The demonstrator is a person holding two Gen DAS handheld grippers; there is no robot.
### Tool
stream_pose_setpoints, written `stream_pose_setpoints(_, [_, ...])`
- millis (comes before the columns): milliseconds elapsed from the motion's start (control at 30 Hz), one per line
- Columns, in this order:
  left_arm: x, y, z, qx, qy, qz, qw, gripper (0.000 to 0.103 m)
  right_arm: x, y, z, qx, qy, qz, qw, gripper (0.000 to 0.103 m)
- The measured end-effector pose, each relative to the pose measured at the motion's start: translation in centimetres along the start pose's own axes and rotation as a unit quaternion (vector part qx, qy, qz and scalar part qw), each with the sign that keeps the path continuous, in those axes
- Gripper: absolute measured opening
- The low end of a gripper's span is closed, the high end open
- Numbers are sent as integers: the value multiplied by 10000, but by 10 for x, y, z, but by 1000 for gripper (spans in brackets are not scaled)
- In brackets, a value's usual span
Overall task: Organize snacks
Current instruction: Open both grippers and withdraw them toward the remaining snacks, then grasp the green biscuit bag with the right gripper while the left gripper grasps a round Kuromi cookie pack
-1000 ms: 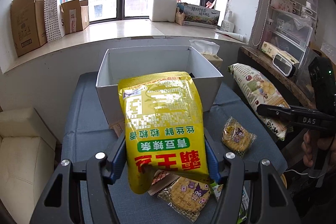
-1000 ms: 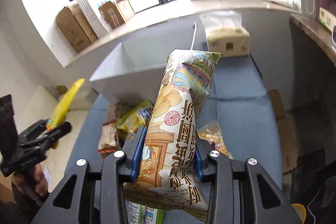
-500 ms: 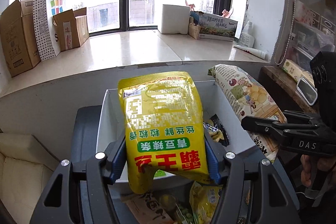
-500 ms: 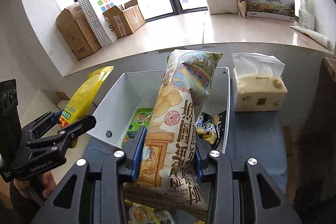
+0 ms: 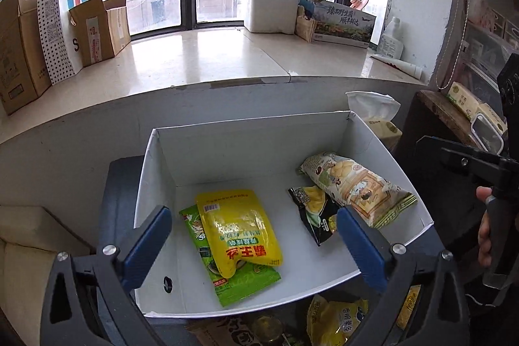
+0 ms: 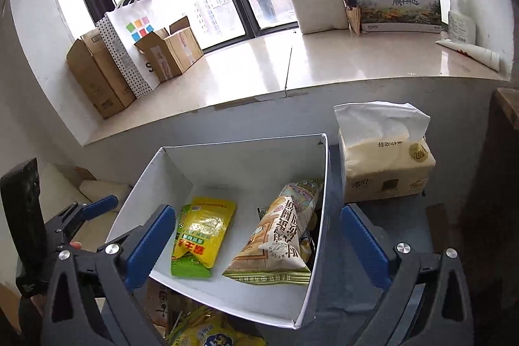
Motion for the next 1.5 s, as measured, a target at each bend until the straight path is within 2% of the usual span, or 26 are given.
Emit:
stream_pose_setpoints(233, [5,17,-4,7,-51,-74,10000,103,4,9,0,-41,-22,-73,10000,103])
stream_pose_setpoints(367, [15,40,-4,51,-118,-170,9998,103,18,30,7,-315,-37,-256,9992,103])
stream_pose_setpoints(433, [24,54,-4,41,-167,-278,9995,103,31,41,13,-527,-43,-323,9981,103])
stream_pose_setpoints(600, [57,83,-2,52,-202,-303,9993,103,70,65,29,-681,4,-367,9970,103])
stream_pose_setpoints(733, [89,112,6,66,-98,-363,9993,103,111,80,42,-674,89,-240,9974,103])
stream_pose_setpoints(800, [108,121,12,-65,-33,-389,9992,103,135,83,44,-651,40,-97,9978,103])
stream_pose_setpoints(933, [142,132,20,-110,65,-285,9995,103,185,85,46,-63,-197,200,9996,103])
stream_pose_setpoints(1100, [173,142,23,-103,203,-132,9997,103,237,75,52,570,-305,685,9956,103])
stream_pose_setpoints(1233, [185,149,23,-135,233,-90,9996,103,262,63,64,725,-155,1052,9917,103])
stream_pose_setpoints(1367, [194,151,23,-190,198,-58,9996,103,272,52,72,905,66,1401,9860,103])
stream_pose_setpoints(1500, [201,153,21,-156,63,-82,9998,103,285,34,75,1052,145,1884,9763,103])
Point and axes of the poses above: each gripper's, at about its wrist camera, not at the fingertips, and y roughly against the way its jaws point, z to its left, x to its underside, the point moved 4 cm from there along -y, roughly the way its jaws point, and after that the axes turned 15 degrees about -x, right-handed, at the moved point
